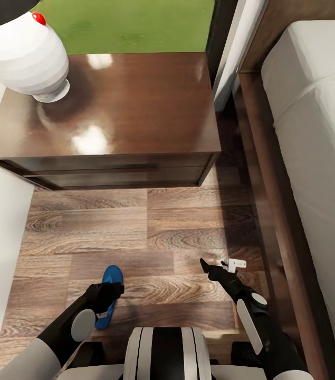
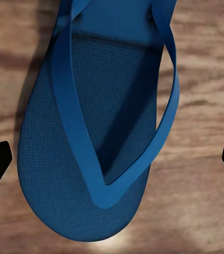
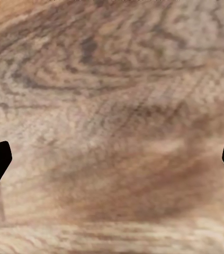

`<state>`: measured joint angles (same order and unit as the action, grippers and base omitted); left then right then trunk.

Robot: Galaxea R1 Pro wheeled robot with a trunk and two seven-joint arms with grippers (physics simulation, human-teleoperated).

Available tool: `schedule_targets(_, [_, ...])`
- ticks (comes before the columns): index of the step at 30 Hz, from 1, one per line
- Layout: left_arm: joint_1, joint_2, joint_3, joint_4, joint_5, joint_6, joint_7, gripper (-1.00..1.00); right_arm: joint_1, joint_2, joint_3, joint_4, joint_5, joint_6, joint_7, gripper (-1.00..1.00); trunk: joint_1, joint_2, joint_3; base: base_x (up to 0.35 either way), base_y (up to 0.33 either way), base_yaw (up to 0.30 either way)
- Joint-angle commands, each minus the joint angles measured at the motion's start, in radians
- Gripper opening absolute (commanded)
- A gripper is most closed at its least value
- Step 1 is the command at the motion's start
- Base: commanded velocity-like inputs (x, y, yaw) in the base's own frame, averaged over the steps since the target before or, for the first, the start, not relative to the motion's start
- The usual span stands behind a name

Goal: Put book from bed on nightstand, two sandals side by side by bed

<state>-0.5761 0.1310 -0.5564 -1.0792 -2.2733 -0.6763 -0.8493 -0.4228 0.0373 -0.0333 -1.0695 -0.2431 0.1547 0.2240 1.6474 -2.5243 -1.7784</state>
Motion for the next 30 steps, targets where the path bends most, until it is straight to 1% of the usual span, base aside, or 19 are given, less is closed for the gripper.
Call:
schedule_targets(1, [-0.001,0.001,-0.003,-0.001,-0.002,-0.002,-0.002,1.0,0.0,0.001,-0.004,-0.001,-0.01,0.008,0.006,1.0,0.0,0.0,0.0,0.0,0.0,0.0])
schedule_targets(9, [-0.001,0.001,-0.003,-0.001,-0.002,-0.003,-0.003,1.0,0.0,0.001,-0.004,-0.001,-0.01,0.008,0.006,1.0,0.0,0.0,0.0,0.0,0.0,0.0])
schedule_targets(15, [-0.001,0.0,-0.003,-0.001,-0.002,-0.002,-0.004,1.0,0.0,0.0,-0.004,-0.001,-0.01,0.008,0.006,1.0,0.003,-0.002,-0.024,0.0,0.0,0.0])
schedule_targets(19, [-0.001,0.0,-0.003,-0.001,-0.002,-0.002,-0.004,1.0,0.0,-0.001,-0.007,-0.005,-0.01,0.008,0.006,1.0,0.003,-0.002,-0.024,0.0,0.0,0.0])
schedule_targets(21, [-0.001,0.0,-0.004,-0.001,-0.002,-0.002,-0.004,1.0,0.001,-0.001,-0.008,-0.026,-0.01,0.011,0.006,1.0,0.003,-0.002,-0.024,0.0,0.0,0.0])
schedule_targets(22, [-0.001,0.0,-0.004,-0.001,-0.002,-0.001,-0.004,1.0,0.001,-0.001,-0.009,-0.05,-0.01,0.014,0.006,1.0,0.003,-0.002,-0.024,0.0,0.0,0.0])
schedule_targets(23, [-0.001,0.001,-0.005,-0.001,-0.002,-0.001,-0.004,1.0,0.005,-0.002,-0.011,-0.146,-0.01,0.019,0.007,1.0,0.003,-0.002,-0.024,0.0,0.0,0.0])
schedule_targets(24, [-0.001,0.001,-0.005,-0.001,-0.002,-0.001,-0.004,1.0,0.008,-0.002,-0.011,-0.221,-0.011,0.021,0.007,1.0,0.003,-0.002,-0.024,0.0,0.0,0.0])
schedule_targets(25, [-0.001,0.001,-0.005,-0.001,-0.002,-0.001,-0.004,1.0,0.008,-0.002,-0.011,-0.245,-0.011,0.022,0.007,1.0,0.003,-0.002,-0.024,0.0,0.0,0.0])
schedule_targets(26, [-0.001,0.001,-0.005,-0.001,-0.002,-0.002,-0.004,1.0,0.009,-0.003,-0.012,-0.298,-0.013,0.029,0.007,1.0,0.003,-0.002,-0.024,0.0,0.0,0.0])
schedule_targets(27, [-0.001,0.001,-0.005,-0.001,-0.002,-0.002,-0.004,1.0,0.011,-0.008,-0.013,-0.345,-0.016,0.051,0.008,1.0,0.003,-0.002,-0.024,0.0,0.0,0.0])
schedule_targets(28, [-0.001,0.001,-0.005,-0.001,-0.002,-0.002,-0.004,1.0,0.011,-0.011,-0.014,-0.365,-0.017,0.066,0.008,1.0,0.003,-0.002,-0.024,0.0,0.0,0.0])
schedule_targets(29, [-0.001,0.001,-0.005,-0.001,-0.002,-0.002,-0.004,1.0,0.012,-0.023,-0.018,-0.394,-0.02,0.106,0.008,1.0,0.003,-0.002,-0.024,0.0,0.0,0.0])
schedule_targets(30, [-0.001,0.001,-0.005,-0.001,-0.002,-0.002,-0.004,1.0,0.012,-0.043,-0.027,-0.413,-0.022,0.152,0.008,1.0,0.003,-0.002,-0.024,0.0,0.0,0.0])
